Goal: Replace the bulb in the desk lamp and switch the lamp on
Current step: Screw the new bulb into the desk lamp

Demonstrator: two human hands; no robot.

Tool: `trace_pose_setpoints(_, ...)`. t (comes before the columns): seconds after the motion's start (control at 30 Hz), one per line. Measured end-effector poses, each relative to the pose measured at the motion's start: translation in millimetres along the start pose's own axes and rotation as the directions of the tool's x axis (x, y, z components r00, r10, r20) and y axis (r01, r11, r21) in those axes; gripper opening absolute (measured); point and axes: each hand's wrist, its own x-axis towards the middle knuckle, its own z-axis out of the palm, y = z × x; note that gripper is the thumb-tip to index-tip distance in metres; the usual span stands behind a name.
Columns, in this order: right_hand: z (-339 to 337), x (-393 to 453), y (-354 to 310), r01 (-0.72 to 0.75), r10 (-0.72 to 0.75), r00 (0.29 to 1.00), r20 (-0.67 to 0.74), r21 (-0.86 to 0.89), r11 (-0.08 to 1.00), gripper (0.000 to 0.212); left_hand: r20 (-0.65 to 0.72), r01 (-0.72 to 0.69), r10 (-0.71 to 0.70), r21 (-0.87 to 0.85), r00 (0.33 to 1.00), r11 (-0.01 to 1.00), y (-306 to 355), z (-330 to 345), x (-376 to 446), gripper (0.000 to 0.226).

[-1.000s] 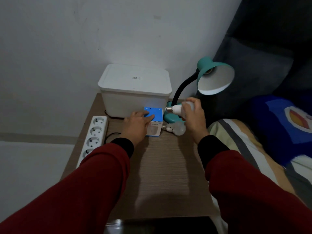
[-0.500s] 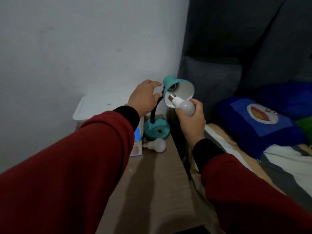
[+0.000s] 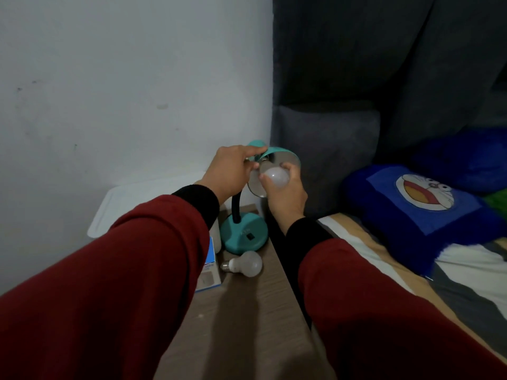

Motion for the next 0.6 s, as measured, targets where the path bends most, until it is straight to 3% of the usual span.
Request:
trace_pose_setpoints(0.17,9.3,4.4,-1.1,-0.030,0.030,0.999,0.029,0.000,1.000,0.063,0.009,0.012,-0.012,-0.016,1.000,1.000,-2.4,0.0,1.4,0.037)
trace_pose_setpoints(0.3,12.5,0.9,3.1,-0.128,0.118,0.992,0.054,0.254,0.959,0.050,0.015,0.013,-0.013,-0.023,1.000,1.000,-2.7,-0.1,1.6,0.037)
trace_pose_setpoints(0.43,10.3,-0.8,-0.4,-0.055,0.058,0.998,-0.028,0.095,0.994,0.075,0.023,0.027,-0.026,-0.031,0.999,0.999,-2.1,-1.1,2.3,0.037)
trace_pose_setpoints(0.6,10.6,-5.0,4.3,-0.051,0.057,0.998,-0.026,0.197,0.979,0.057,0.017,0.023,-0.023,-0.021,1.000,1.000,-1.2,-1.3,2.3,0.037)
